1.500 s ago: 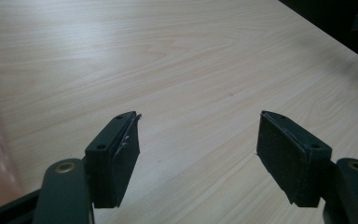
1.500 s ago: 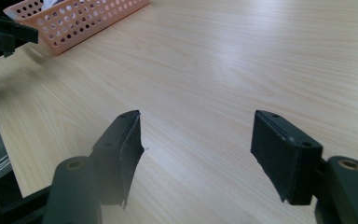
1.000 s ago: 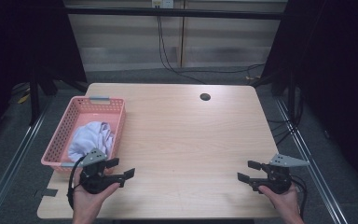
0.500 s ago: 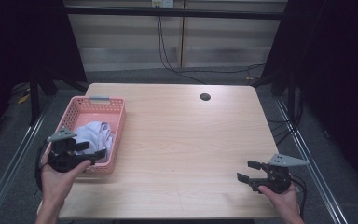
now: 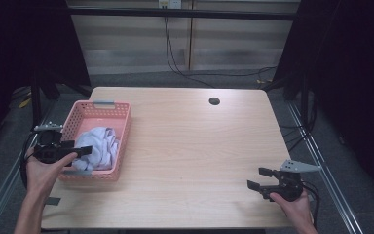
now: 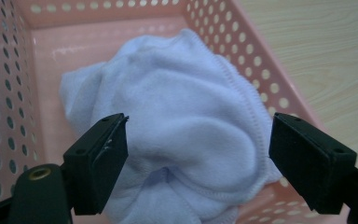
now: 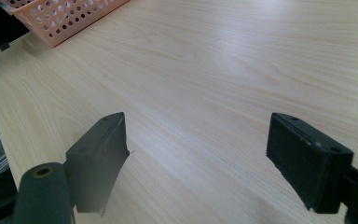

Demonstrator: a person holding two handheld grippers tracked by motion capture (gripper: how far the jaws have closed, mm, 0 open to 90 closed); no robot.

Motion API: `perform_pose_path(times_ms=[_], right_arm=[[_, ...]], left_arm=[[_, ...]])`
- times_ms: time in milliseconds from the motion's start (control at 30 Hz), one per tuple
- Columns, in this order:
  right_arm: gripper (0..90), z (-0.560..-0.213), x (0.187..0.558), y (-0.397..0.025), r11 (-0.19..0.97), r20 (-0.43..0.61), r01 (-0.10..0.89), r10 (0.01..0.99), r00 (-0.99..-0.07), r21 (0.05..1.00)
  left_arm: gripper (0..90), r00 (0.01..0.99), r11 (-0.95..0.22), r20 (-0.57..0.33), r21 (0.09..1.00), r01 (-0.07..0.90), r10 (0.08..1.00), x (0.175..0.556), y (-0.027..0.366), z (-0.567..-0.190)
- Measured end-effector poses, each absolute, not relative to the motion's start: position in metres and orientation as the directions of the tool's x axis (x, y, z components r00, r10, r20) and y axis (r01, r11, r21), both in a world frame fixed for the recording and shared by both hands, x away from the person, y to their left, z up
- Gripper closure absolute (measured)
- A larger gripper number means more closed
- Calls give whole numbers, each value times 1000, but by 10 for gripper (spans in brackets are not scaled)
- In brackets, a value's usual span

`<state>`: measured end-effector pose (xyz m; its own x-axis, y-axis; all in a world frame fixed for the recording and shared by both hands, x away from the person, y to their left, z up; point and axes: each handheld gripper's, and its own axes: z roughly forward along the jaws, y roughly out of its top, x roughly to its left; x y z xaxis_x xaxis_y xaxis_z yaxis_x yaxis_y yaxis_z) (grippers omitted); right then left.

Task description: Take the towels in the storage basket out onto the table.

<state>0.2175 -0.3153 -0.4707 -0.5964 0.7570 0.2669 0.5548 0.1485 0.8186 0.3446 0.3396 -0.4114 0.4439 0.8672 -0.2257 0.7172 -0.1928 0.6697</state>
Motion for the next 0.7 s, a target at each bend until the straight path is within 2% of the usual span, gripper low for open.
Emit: perform_pose_path(times_ms=[167,300,533,633,700], right_arm=[[200,-471,217,-315,152,269,557,754,-599,816],[200,-471,218,-315,149,279,564,750,-599,812],[204,-472,218,-315,147,285,567,747,-601,810],[204,-472,219,-315,153,284,568,744,-605,808],[204,-472,219,-314,151,288,572,744,-603,806]], left_arm=[[169,426,-185,-248,638,748,870,358,341,-419],[160,396,-184,-272,572,799,877,376,343,-426],[141,402,-246,-285,456,855,870,394,338,-441],[91,428,-294,-247,437,850,870,393,326,-439],[0,465,-341,-253,412,845,848,395,320,-443]])
